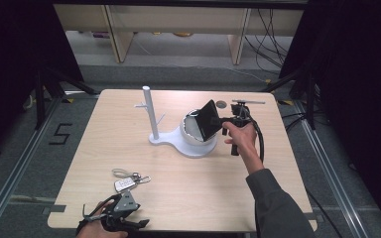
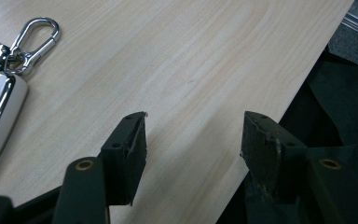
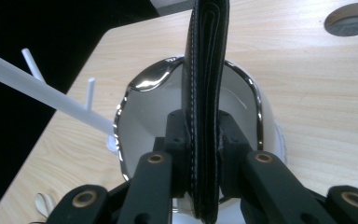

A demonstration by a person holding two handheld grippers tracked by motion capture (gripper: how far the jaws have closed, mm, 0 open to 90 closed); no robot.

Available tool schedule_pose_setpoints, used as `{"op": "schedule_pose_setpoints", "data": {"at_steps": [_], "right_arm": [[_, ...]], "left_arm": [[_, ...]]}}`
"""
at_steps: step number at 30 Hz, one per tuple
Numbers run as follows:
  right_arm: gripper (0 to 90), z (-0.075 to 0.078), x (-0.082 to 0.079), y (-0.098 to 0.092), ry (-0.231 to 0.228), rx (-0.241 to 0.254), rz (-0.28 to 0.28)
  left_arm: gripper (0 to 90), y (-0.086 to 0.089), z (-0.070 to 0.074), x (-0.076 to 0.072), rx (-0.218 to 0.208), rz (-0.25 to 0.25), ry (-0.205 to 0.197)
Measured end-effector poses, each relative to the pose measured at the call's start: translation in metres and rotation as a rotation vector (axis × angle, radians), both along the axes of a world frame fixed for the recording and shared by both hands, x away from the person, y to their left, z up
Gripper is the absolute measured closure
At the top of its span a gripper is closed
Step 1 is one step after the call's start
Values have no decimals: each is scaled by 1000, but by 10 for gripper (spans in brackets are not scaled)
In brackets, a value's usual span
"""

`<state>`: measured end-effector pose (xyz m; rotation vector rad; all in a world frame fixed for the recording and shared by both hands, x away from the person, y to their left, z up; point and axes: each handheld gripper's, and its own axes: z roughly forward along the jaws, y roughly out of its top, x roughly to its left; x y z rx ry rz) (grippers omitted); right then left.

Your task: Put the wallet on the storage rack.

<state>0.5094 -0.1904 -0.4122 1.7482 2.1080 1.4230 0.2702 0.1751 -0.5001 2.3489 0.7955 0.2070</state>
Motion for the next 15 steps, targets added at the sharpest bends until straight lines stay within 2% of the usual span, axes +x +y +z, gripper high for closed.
{"op": "schedule_pose_setpoints", "data": {"at_steps": [3, 4, 6, 7, 9, 10, 11, 13, 14, 15], "right_arm": [[781, 1, -1, 3, -1, -18, -8], [782, -1, 1, 1, -18, -32, 6], [783, -1, 1, 1, -9, -33, 2], [783, -1, 1, 1, -13, -30, 1], [785, -2, 1, 1, -14, -19, -10], [786, -2, -1, 5, 19, 6, -30], [786, -4, 0, 3, -22, -18, -13], [786, -4, 0, 4, -25, -22, -12], [786, -3, -1, 6, -9, -12, -23], [786, -3, -1, 5, -32, -39, -13]], "left_arm": [[400, 0, 0, 0, -2, -2, 3], [400, -1, -1, -1, -6, 12, 5], [401, -1, -1, -1, -1, 1, 0], [401, -1, 0, -1, 3, -10, 4], [402, -1, -1, -1, 1, -1, -4], [402, -1, -1, -1, 4, -4, -4], [402, -1, -1, 0, 5, -4, -3], [403, -1, -1, -1, 8, -6, 1], [403, -1, 0, -1, 9, -6, 0], [403, -1, 0, -1, 8, -7, 1]]}}
